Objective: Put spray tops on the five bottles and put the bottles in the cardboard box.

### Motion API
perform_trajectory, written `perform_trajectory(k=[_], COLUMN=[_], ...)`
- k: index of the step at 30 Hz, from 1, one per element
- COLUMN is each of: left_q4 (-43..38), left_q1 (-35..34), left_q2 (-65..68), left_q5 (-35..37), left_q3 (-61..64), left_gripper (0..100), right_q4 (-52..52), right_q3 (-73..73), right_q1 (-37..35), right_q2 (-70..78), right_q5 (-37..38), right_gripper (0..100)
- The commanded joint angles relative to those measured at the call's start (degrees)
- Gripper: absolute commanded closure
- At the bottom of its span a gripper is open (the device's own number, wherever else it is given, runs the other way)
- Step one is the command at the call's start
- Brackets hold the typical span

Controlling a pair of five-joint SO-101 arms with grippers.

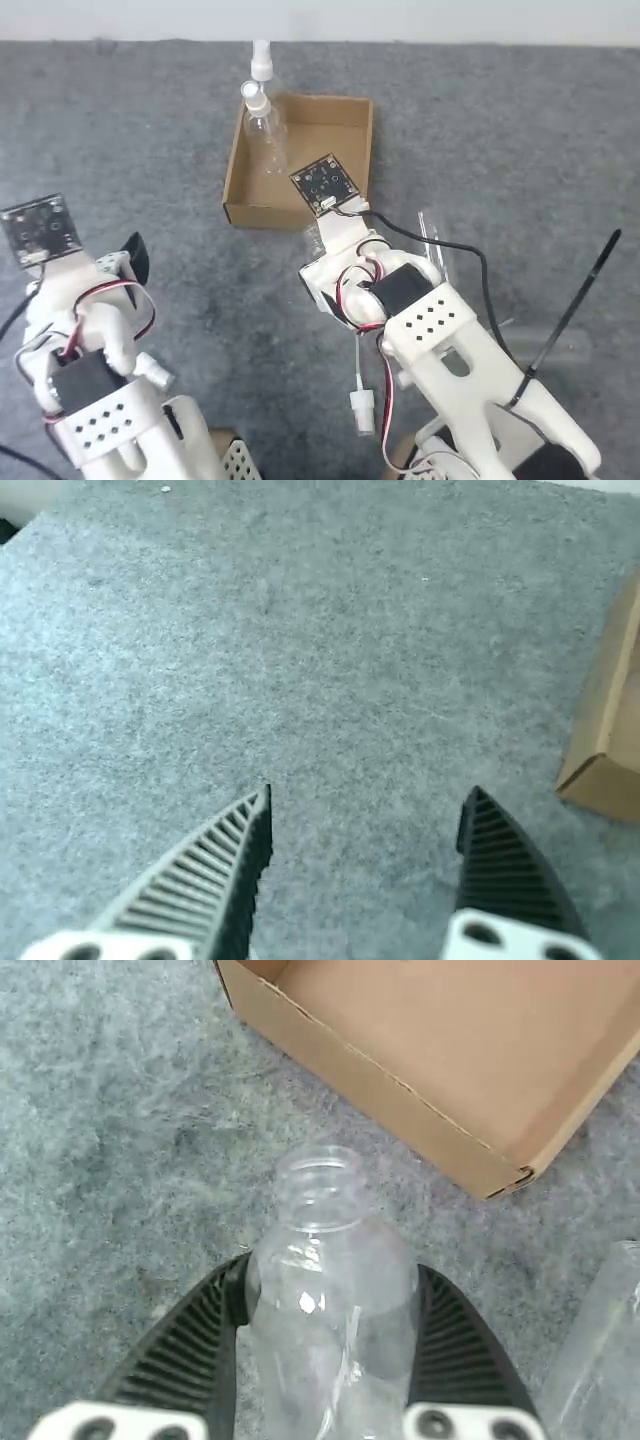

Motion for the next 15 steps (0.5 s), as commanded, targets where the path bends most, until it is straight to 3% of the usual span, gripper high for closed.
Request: perform_trajectory(k=[1, 15], left_q4=[2.5, 11.9], left_q1=[-0.2, -0.3], left_q2=[-0.1, 0.0], left_q5=[-5.4, -20.2], left_q3=[-4.4, -8.7], left_gripper=[72, 72], right_q4=[-1.1, -2.8], right_q3=[-0.2, 1.1], right_q1=[0.9, 0.9], right_q2=[-2.9, -2.9], right_q5=[-0.6, -0.4], right_gripper=[89.2, 89.2])
